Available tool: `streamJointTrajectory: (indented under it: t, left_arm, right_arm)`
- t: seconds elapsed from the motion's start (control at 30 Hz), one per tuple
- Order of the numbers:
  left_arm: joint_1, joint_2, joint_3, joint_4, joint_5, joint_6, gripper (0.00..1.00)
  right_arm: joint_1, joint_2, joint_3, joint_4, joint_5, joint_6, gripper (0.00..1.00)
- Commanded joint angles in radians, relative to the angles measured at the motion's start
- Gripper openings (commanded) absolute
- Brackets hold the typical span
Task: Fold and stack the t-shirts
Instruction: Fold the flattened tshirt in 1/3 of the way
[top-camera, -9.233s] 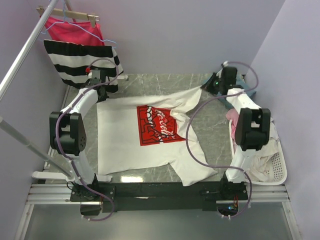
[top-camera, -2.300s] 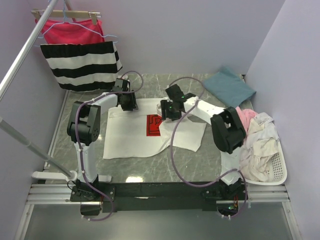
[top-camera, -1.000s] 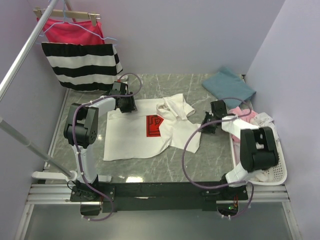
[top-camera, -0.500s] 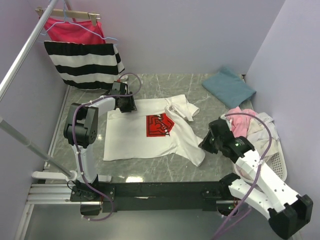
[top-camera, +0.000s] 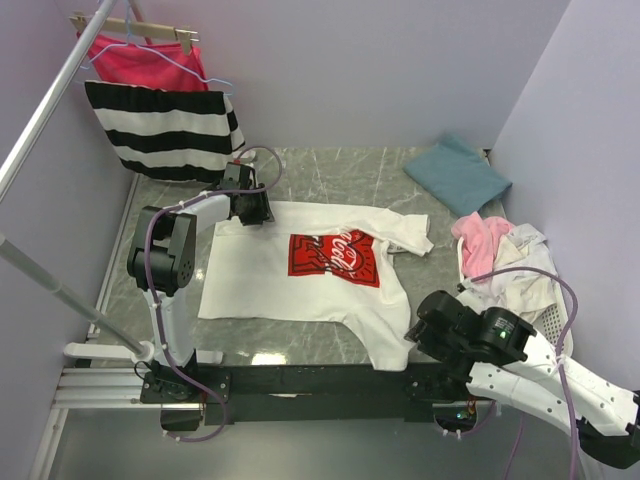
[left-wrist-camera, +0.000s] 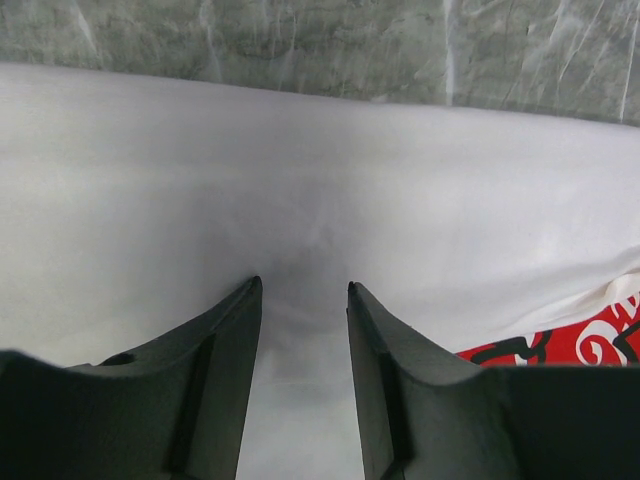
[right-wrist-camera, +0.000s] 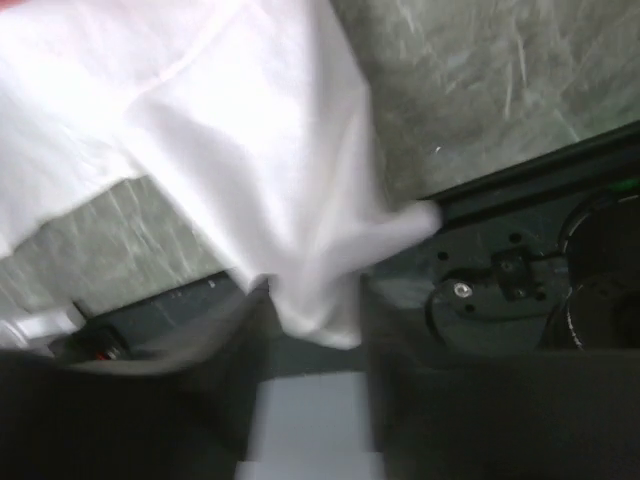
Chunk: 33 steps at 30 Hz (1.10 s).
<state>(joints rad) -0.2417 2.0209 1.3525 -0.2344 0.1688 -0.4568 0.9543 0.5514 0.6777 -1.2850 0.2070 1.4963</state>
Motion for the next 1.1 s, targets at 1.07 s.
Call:
streamJointTrajectory:
  t: [1.07]
  left_arm:
    - [0.116, 0.056, 0.020, -0.111, -0.348, 0.047, 0.51]
  right_arm:
    - [-0.756, 0.989, 0.336, 0.983, -0.118, -0.837, 0.73]
